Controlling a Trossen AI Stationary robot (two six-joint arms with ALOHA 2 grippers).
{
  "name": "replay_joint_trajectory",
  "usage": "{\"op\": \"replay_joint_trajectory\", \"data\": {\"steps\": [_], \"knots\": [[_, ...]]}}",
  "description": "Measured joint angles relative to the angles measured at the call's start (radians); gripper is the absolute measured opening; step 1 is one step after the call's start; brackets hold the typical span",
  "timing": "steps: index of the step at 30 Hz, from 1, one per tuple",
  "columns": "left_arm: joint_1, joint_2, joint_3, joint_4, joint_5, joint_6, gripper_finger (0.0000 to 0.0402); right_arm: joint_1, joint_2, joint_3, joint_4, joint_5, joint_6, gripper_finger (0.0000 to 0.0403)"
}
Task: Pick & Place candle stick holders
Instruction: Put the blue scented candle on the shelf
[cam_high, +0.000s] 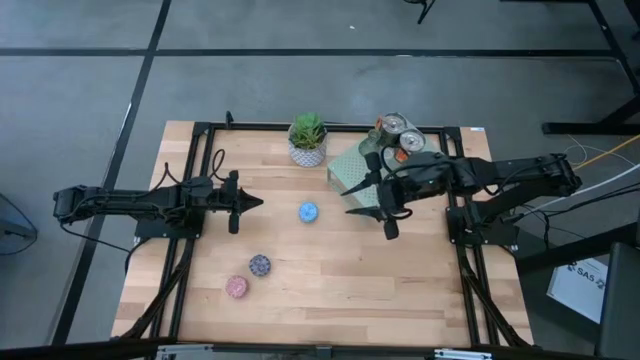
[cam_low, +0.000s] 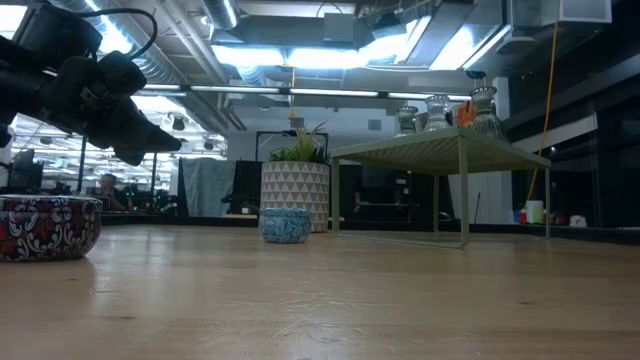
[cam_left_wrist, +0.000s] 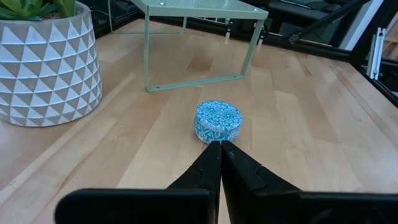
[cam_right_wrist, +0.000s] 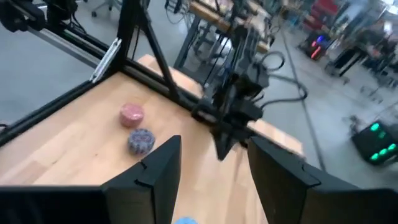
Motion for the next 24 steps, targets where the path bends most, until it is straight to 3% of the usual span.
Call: {"op": "replay_joint_trajectory", "data": {"steps": [4,11,24], "knots": [[0.000,0.000,0.000,0.001,0.000,0.000,0.0006,0.000,0.004,0.000,-0.032,-0.031,0.043,0.0188],[0.000,0.000,0.000,0.004,0.000,0.000,0.0006,0.008,0.028,-0.001,-0.054,-0.240,0.052,0.0188],[0.000,0.000,0.000,0.005,0.000,0.000,0.0006,0.067,0.105,0.000,-0.055,-0.252,0.318,0.0188]]}}
